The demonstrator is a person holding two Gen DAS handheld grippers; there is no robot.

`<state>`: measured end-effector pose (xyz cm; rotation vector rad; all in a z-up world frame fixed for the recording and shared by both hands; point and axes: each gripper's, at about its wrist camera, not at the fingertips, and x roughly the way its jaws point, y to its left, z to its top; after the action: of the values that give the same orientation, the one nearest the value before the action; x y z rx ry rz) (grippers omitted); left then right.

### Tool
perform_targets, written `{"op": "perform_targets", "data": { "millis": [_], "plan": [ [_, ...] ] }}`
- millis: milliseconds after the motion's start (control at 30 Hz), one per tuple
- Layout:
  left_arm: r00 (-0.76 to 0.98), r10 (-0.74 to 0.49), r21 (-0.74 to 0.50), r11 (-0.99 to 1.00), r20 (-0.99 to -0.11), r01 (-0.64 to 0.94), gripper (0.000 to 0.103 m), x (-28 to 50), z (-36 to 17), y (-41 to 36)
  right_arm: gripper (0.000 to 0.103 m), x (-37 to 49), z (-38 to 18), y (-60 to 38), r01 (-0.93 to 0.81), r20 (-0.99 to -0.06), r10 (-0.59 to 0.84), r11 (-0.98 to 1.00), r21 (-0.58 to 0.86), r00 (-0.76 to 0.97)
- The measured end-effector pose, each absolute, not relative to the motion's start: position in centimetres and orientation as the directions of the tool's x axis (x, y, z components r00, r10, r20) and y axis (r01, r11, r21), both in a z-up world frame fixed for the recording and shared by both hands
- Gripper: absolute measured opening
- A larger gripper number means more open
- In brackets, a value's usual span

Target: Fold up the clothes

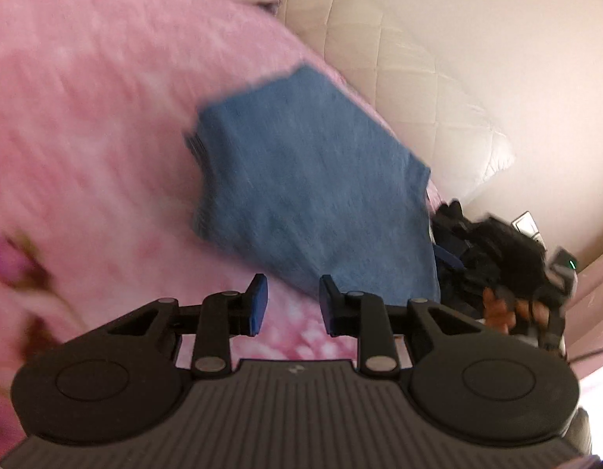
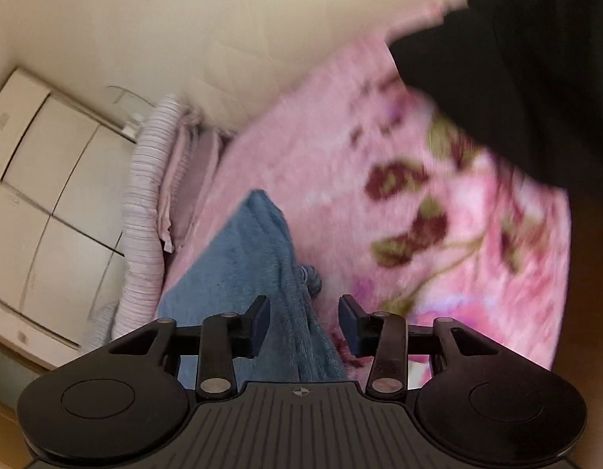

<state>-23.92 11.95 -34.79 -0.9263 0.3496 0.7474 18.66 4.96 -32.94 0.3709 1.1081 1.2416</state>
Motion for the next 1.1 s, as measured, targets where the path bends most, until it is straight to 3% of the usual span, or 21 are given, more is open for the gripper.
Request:
{"op": "perform_targets", "data": {
  "millis": [167,400,567,667,700,733,800,900,1033,1100],
  "plan": [
    [0.665,0.498,-0.485,0.455,-0.557,-0.747,0.030,-24.3,-30.8,15.8,0.047,15.9,-31.8,2.4,-0.644,-0.460,0.887,0.325,0.692,-0.046],
    [0.673,0.494,-0.389,0.561,-0.551,-0.731,0.033,-18.0,-29.1,23.9,0.047,15.1,-30.4,6.2,-0.731,-0.486,0.868,0.395,0.556,0.099],
    [0.665,0.439,-0.501,0.441,-0.604,-0.745,0.032,-14.8,-31.4,30.1,0.047,16.3,-31.6,10.1,-0.723,-0.457,0.883,0.386,0.573,0.109],
    [0.710,0.388,-0.584,0.404,-0.587,-0.704,0.028,-14.3,-32.9,32.1,0.047,16.6,-32.1,11.6,-0.730,-0.443,0.893,0.355,0.583,0.080],
    [0.723,0.381,-0.601,0.403,-0.576,-0.690,0.020,-14.2,-33.2,32.5,0.038,16.6,-32.2,12.1,-0.745,-0.439,0.896,0.339,0.575,0.069],
    [0.735,0.376,-0.613,0.406,-0.564,-0.678,0.017,-14.1,-33.3,32.9,0.010,16.3,-32.1,12.4,-0.766,-0.437,0.896,0.333,0.550,0.076],
    [0.743,0.398,-0.593,0.448,-0.538,-0.669,0.012,-13.8,-33.2,32.9,0.008,15.6,-31.8,12.6,-0.801,-0.418,0.903,0.320,0.505,0.098],
    [0.744,0.437,-0.548,0.504,-0.506,-0.668,0.012,-13.8,-33.5,32.8,0.007,15.0,-31.8,12.5,-0.824,-0.384,0.915,0.310,0.473,0.124],
    [0.715,0.428,-0.491,0.526,-0.554,-0.695,0.017,-12.1,-36.2,34.0,0.007,16.1,-35.2,14.6,-0.770,-0.518,0.844,0.422,0.479,0.140],
    [0.706,0.420,-0.498,0.507,-0.570,-0.703,0.029,-12.2,-36.5,34.9,0.008,16.8,-35.9,14.8,-0.729,-0.550,0.826,0.453,0.513,0.125]
  ]
}}
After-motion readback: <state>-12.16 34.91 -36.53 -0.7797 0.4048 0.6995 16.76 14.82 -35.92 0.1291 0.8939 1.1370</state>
